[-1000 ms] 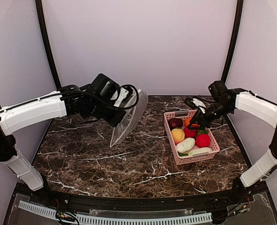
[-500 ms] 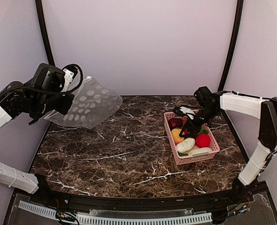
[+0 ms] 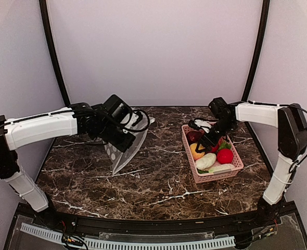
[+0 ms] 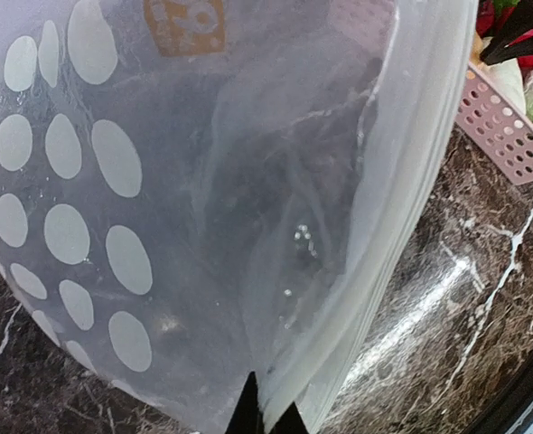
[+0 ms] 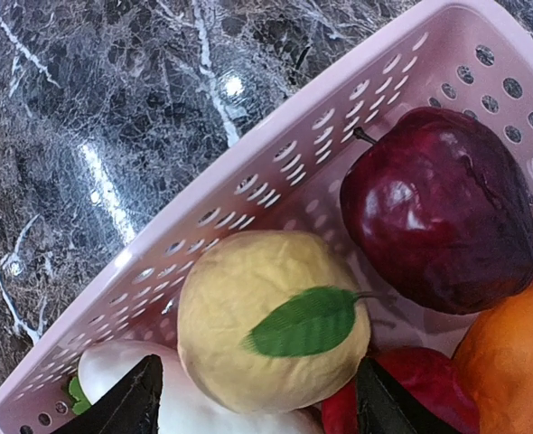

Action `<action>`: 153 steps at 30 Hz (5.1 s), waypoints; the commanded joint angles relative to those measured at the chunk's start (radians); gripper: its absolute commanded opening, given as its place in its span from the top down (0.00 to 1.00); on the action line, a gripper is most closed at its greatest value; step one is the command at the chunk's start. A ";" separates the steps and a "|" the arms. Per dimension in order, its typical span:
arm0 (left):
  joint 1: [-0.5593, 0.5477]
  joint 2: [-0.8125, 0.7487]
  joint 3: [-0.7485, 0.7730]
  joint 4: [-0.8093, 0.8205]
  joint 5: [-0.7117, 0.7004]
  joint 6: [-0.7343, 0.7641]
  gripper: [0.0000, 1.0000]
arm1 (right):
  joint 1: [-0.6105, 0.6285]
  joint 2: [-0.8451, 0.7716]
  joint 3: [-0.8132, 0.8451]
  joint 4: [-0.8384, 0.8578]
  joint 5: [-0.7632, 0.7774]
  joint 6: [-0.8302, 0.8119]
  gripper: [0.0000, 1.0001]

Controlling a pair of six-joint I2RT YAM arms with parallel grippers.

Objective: Place the food in the zip-top bag and seal the zipper
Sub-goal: Pick up the fake fruit from the bin, then place the fake fruit in the zipper food storage bag, then adjust the zipper food storage bag at the center of the board.

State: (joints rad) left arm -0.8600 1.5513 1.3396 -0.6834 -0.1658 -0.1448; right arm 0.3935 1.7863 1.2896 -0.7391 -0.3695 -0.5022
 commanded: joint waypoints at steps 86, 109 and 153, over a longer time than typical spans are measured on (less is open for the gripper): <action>0.047 -0.254 -0.223 0.659 0.438 -0.505 0.99 | 0.373 0.061 0.561 0.017 -0.105 0.215 0.59; 0.047 -0.235 -0.233 0.617 0.367 -0.471 0.99 | 0.461 0.087 0.596 -0.051 -0.034 0.175 0.25; 0.081 -0.295 -0.023 0.081 -0.028 -0.210 0.99 | 0.362 0.123 0.790 -0.046 0.343 0.279 1.00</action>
State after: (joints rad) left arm -0.7879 1.3174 1.2739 -0.4534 -0.0723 -0.4465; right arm 0.7494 1.9240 2.1078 -0.7776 -0.0265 -0.2474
